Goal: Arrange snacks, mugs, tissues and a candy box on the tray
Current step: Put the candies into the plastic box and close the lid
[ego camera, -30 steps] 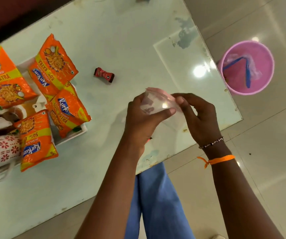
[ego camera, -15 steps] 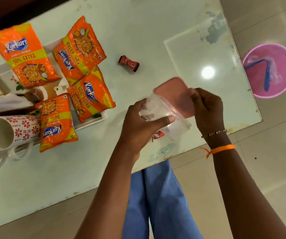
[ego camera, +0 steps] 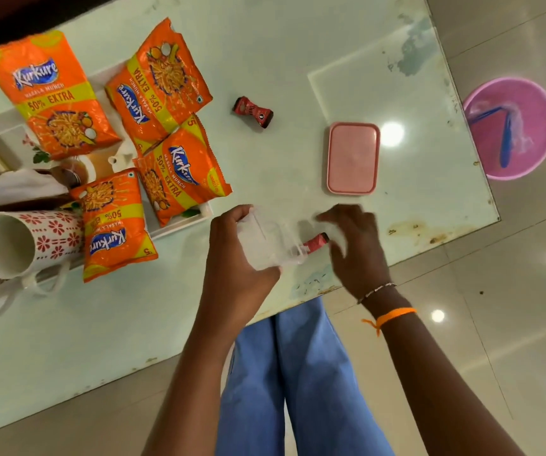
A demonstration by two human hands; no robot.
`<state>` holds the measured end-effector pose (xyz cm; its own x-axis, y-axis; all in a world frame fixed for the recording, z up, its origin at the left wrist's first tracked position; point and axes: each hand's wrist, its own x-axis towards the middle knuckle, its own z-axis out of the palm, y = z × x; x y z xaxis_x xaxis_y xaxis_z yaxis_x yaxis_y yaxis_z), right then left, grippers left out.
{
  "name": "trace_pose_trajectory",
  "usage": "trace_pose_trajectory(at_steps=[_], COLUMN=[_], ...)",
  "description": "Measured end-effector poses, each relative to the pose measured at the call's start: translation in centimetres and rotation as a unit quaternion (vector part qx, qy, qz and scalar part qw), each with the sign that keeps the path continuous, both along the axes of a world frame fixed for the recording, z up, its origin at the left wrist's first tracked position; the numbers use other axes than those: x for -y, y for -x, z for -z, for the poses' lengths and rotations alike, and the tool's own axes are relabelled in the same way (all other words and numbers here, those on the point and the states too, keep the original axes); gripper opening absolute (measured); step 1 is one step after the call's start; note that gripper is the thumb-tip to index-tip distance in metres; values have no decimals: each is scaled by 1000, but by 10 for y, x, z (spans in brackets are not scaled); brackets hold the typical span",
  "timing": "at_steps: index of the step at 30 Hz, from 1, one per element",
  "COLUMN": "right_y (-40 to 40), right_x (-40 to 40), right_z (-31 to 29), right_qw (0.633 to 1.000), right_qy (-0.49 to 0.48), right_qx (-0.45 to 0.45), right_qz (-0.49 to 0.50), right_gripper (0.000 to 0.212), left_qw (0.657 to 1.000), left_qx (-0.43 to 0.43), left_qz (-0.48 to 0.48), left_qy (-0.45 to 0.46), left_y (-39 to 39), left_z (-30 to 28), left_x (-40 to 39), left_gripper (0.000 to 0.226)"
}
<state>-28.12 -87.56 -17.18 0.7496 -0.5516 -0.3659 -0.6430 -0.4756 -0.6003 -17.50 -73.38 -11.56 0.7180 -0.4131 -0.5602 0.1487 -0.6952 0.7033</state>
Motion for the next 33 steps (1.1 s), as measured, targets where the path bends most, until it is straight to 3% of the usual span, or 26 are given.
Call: trace_pose_trajectory(at_steps=[2,3,7,9,11,16,21,24,27,30,33], right_y=[5,6,-6,-16,-26,-43,-86,-129,-168,-184,-182], right_x=[-13,-15,-5,4,9,11,26,37,41,45,52], right_z=[7,10,13,6,-8,-42,-39,-19,6,27,33], right_qw=[993,991,1000,997,994,988,990,991,985,969,974], right_qy=[4,13,-2,-31,-44,-98,-75,-67,-42,27,80], right_qx=[-45,-50,-29,19,67,111,117,99,54,-3,20], right_qz=[-113,-123,-8,67,81,-49,-16,-53,-160,-247,-213], right_gripper=[44,36,20,16,16,26,19,29,45,46,35], left_qw=[1000,1000,1000,999,999,994,992,992,992,993,992], left_qx=[5,2,-21,-32,-45,-57,-50,-43,-32,-21,-19], left_qz=[7,6,0,-5,-16,-60,-86,-97,-96,-101,-112], left_qy=[-15,-18,-14,0,19,66,77,73,68,65,59], left_y=[2,3,3,4,5,3,-5,-7,-7,-7,-7], left_z=[1,1,6,9,10,9,9,9,10,13,15], left_x=[-7,-9,-13,-10,-4,14,22,24,25,25,29], left_gripper=[80,81,83,84,84,83,82,79,77,76,76])
